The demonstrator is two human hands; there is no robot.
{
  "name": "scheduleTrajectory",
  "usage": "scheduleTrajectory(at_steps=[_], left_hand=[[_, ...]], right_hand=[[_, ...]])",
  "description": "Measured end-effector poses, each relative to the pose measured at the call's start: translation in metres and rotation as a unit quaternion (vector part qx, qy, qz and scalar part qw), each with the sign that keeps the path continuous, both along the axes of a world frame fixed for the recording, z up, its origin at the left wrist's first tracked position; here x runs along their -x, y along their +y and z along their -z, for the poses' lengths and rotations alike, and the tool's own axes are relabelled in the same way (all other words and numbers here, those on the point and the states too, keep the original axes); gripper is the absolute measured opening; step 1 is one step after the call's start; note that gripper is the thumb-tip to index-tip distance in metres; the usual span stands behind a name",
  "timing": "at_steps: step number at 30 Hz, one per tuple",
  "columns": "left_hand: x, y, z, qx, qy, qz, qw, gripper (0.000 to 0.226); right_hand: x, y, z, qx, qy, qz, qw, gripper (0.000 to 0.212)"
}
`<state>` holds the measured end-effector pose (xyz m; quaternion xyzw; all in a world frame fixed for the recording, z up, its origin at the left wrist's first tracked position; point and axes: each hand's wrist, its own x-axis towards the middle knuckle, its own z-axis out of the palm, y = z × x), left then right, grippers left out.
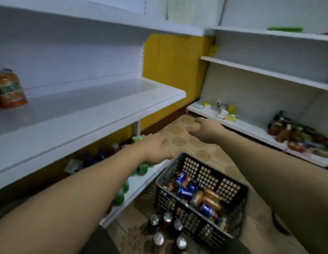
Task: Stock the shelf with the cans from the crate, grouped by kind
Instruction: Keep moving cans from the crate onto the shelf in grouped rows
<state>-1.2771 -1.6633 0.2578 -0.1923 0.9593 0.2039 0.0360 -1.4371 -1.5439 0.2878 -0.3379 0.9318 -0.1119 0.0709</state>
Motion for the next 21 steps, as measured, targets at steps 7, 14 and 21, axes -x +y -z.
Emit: scheduleTrajectory(at_steps=[7,14,21], left_hand=[[0.088,0.121,0.115,-0.079,-0.111,0.151,0.979,0.066],[0.164,0.144,0.225,-0.081,-0.188,0.180,0.962,0.055],[0.245,0.147,0.336,-0.103,-0.300,0.191,0.929,0.069]], right_hand=[[0.047,0.165,0.100,-0.073,-0.091,0.176,0.977,0.067],[0.088,0.223,0.221,-0.098,-0.208,0.242,0.943,0.064],[0.140,0.237,0.346,-0.129,-0.297,0.269,0.907,0.051]])
